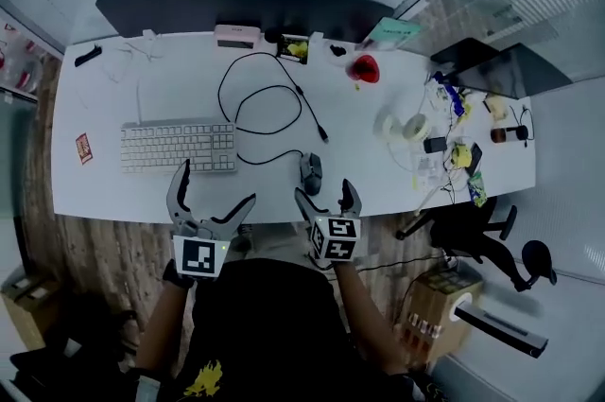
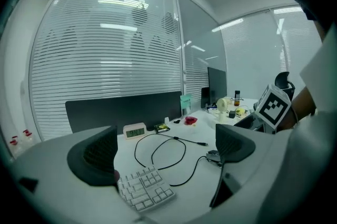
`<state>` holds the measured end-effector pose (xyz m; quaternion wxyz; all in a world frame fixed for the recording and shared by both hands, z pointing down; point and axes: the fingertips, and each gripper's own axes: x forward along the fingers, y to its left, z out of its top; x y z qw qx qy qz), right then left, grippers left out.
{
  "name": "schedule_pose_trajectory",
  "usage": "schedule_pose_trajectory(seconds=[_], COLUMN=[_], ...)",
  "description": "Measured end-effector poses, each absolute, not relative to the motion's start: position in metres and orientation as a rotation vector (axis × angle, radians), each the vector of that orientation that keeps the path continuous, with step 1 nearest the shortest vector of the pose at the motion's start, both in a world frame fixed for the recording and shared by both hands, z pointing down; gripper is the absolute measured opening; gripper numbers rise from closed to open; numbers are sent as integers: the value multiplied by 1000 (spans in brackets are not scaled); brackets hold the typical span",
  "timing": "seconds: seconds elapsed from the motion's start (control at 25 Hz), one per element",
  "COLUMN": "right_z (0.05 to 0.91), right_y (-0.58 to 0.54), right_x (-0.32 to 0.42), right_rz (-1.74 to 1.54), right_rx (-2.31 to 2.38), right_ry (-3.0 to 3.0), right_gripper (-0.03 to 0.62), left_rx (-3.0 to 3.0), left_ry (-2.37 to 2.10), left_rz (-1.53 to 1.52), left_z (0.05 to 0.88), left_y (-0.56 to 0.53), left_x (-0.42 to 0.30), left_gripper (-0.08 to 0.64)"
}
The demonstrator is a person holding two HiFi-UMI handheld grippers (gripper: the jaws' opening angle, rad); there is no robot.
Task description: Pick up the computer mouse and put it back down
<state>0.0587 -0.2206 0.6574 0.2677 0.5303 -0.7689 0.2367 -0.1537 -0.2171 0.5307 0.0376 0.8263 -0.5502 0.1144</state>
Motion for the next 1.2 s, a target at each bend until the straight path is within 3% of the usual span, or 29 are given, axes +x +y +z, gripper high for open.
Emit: schedule_pose_trajectory(seconds=[0.6, 0.64, 0.68, 1.2], right_z=[788, 799, 808, 819], right_y=[-268, -267, -265, -254], right_x=[69, 70, 70, 73], right_rz=[807, 805, 796, 786], right_rx=[1343, 1324, 1316, 1297], right_ry=[-1853, -1835, -1831, -1843], right_gripper=[499, 489, 431, 418], left_rx=[2446, 2435, 2435, 2447], left_ry=[-1501, -1502, -1502, -1476], left_rz=[498, 494, 491, 455], left_z=[600, 602, 603, 601], left_y=[-295, -298, -302, -284], left_x=[-122, -122, -121, -104], left_gripper=[584, 584, 584, 584])
